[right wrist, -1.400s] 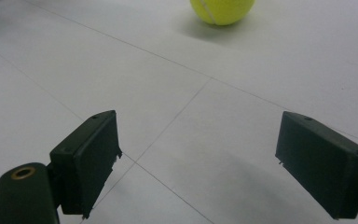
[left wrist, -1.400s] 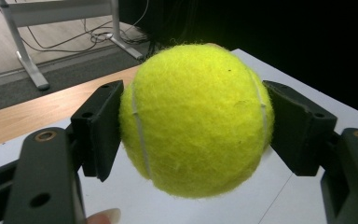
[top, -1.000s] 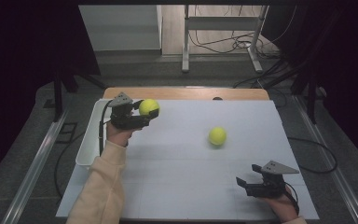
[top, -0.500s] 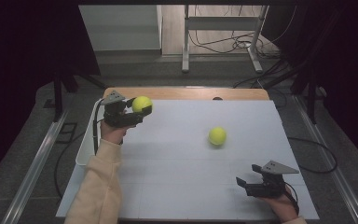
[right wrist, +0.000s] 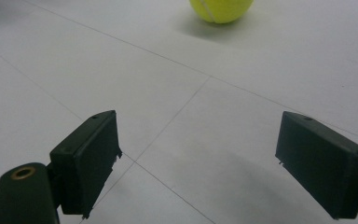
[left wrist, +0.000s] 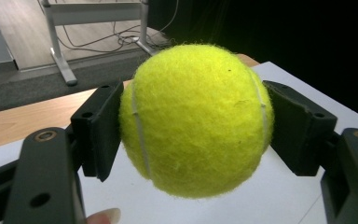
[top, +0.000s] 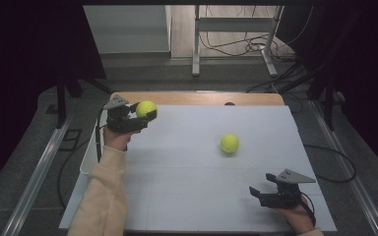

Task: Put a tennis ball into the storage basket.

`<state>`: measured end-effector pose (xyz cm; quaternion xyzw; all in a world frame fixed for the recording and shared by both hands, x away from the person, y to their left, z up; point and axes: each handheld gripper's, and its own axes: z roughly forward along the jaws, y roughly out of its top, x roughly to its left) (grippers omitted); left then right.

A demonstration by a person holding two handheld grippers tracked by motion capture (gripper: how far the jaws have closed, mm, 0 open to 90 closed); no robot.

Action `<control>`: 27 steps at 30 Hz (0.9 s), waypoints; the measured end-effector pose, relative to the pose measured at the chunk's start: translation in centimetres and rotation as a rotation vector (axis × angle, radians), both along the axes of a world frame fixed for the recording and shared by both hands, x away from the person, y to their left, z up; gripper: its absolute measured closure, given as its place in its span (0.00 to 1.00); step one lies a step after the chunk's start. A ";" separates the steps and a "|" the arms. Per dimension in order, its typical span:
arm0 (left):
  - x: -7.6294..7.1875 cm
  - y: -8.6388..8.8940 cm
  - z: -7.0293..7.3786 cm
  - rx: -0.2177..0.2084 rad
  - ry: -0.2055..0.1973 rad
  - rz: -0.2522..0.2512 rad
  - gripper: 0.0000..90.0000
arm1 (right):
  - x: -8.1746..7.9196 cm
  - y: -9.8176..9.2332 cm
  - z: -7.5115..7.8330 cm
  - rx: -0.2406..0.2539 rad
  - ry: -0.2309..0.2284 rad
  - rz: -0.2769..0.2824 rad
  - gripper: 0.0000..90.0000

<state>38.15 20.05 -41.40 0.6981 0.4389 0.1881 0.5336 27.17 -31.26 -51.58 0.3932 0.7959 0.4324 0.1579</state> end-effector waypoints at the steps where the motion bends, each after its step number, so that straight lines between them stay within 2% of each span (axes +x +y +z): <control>1: 0.0 0.1 0.0 -0.003 0.000 0.005 0.29 | 0.0 0.0 0.0 0.000 0.000 0.000 0.15; 10: 0.1 1.5 -0.1 0.005 0.000 0.053 0.29 | 0.0 0.0 0.0 -0.002 0.000 0.000 0.15; 27: 0.2 3.0 -0.2 0.010 0.008 0.099 0.29 | 0.0 0.0 0.0 0.001 0.000 -0.002 0.15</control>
